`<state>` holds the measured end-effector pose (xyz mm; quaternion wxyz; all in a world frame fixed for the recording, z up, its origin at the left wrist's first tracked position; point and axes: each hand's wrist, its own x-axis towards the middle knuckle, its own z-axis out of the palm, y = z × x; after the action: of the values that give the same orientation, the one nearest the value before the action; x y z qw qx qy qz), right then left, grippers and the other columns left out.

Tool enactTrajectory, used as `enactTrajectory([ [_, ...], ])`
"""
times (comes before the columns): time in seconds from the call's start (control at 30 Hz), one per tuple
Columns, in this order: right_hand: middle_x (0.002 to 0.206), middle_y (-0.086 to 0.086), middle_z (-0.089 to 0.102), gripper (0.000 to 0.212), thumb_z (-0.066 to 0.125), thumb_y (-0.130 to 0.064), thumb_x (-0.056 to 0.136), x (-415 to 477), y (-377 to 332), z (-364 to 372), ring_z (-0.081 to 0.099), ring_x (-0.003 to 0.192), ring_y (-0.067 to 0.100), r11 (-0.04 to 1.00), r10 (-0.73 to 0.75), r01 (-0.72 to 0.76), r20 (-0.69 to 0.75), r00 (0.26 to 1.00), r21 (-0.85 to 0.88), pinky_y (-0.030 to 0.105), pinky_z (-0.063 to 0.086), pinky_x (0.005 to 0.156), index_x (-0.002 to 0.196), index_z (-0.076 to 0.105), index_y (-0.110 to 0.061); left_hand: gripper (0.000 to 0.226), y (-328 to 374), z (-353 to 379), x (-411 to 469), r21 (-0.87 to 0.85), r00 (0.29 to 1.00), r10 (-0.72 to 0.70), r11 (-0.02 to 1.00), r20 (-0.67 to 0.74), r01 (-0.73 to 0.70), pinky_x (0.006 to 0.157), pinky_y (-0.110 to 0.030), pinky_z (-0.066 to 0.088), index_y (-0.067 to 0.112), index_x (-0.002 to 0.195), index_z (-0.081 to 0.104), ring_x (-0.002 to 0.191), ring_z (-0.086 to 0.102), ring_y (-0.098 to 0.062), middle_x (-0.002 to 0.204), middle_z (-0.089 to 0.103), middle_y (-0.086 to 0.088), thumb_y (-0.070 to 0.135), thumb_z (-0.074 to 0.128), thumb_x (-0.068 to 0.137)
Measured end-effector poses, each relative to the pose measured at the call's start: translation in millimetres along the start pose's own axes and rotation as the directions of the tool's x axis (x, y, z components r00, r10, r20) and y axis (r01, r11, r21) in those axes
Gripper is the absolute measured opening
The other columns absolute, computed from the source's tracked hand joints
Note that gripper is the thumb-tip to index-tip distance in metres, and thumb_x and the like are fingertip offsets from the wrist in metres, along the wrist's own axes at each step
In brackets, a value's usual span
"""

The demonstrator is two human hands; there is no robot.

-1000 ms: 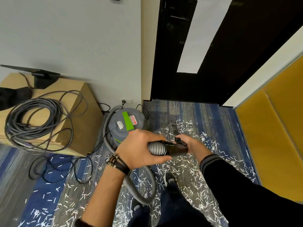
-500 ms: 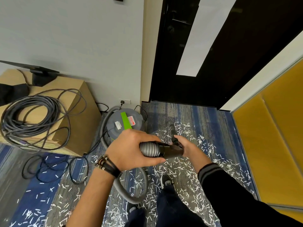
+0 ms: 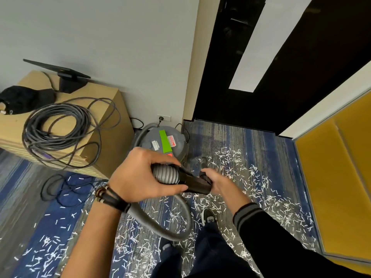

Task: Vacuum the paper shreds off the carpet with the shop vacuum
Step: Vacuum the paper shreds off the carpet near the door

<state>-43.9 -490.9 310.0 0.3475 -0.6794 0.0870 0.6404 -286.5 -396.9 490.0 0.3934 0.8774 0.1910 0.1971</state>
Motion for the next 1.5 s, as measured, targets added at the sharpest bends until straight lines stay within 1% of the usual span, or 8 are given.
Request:
enactTrajectory([
  [0.07,0.082,0.010,0.057,0.024,0.040,-0.028,0.103,0,7,8,0.060,0.073,0.022,1.000,0.004,-0.004,0.037,0.999,0.012,0.033,0.057,0.060,0.091,0.047,-0.008,0.039,5,-9,-2,-0.011,1.000,0.015,1.000,0.008,-0.015,0.070,-0.026,0.058,0.030,0.094,0.081,0.077,0.073,0.000,0.086,0.076,0.020,0.055,0.091,0.065],
  [0.23,0.077,0.011,0.057,0.030,0.038,-0.032,0.104,-6,23,17,0.059,0.067,0.024,0.997,0.012,-0.017,0.062,0.998,0.069,0.029,0.056,0.047,0.087,0.048,-0.010,0.042,11,-22,-8,-0.048,0.999,0.048,0.998,0.022,-0.047,0.070,-0.029,0.059,0.029,0.095,0.081,0.077,0.074,-0.004,0.087,0.077,0.018,0.055,0.093,0.064],
  [0.43,0.073,0.009,0.061,0.022,0.046,-0.031,0.102,-20,5,-11,0.063,0.047,0.020,0.997,-0.052,0.046,-0.085,0.995,-0.065,0.024,0.049,0.040,0.100,0.049,-0.010,0.036,20,-8,-8,-0.033,0.995,0.099,0.995,0.023,-0.098,0.064,-0.024,0.054,0.027,0.093,0.078,0.067,0.066,-0.003,0.076,0.071,0.015,0.052,0.089,0.070],
  [0.57,0.072,0.007,0.062,0.026,0.045,-0.034,0.102,-10,21,-16,0.064,0.054,0.020,0.991,0.013,-0.021,-0.064,0.998,-0.134,0.030,0.055,0.050,0.099,0.048,-0.009,0.037,10,9,-20,-0.037,0.994,0.042,0.999,0.097,-0.039,0.064,-0.035,0.054,0.029,0.092,0.077,0.066,0.065,-0.008,0.073,0.069,0.012,0.057,0.087,0.070],
  [0.77,0.078,0.007,0.059,0.025,0.046,-0.031,0.101,-6,38,15,0.060,0.067,0.021,0.995,0.016,-0.014,0.028,0.999,-0.098,0.033,0.058,0.060,0.088,0.049,-0.010,0.039,12,-8,-39,-0.017,0.998,0.028,0.999,0.061,-0.027,0.072,-0.027,0.058,0.031,0.094,0.080,0.077,0.072,-0.002,0.084,0.075,0.018,0.051,0.094,0.065],
  [0.93,0.069,0.004,0.058,0.035,0.041,-0.038,0.101,-14,46,25,0.057,0.057,0.018,0.996,0.006,-0.001,0.058,0.998,-0.089,0.022,0.050,0.048,0.078,0.053,-0.014,0.041,32,-3,-42,-0.037,0.998,0.009,0.999,0.056,-0.007,0.073,-0.026,0.059,0.031,0.095,0.080,0.078,0.073,-0.001,0.086,0.076,0.019,0.049,0.097,0.062],
  [1.17,0.070,0.004,0.060,0.031,0.043,-0.036,0.102,-28,83,-38,0.058,0.059,0.019,1.000,0.029,-0.030,-0.022,0.999,-0.005,0.026,0.052,0.056,0.085,0.054,-0.012,0.043,57,47,-44,-0.154,0.992,0.026,0.988,0.125,-0.006,0.068,-0.035,0.058,0.026,0.094,0.080,0.072,0.071,-0.010,0.082,0.074,0.014,0.050,0.097,0.062],
  [1.5,0.054,0.002,0.058,0.032,0.041,-0.033,0.102,-32,93,-37,0.057,0.045,0.015,0.999,-0.001,0.001,0.006,1.000,-0.049,0.020,0.049,0.046,0.078,0.049,-0.013,0.036,82,58,-68,-0.040,0.998,-0.024,0.999,0.052,0.026,0.072,-0.028,0.058,0.031,0.093,0.082,0.077,0.074,-0.002,0.085,0.077,0.020,0.042,0.096,0.062],
])
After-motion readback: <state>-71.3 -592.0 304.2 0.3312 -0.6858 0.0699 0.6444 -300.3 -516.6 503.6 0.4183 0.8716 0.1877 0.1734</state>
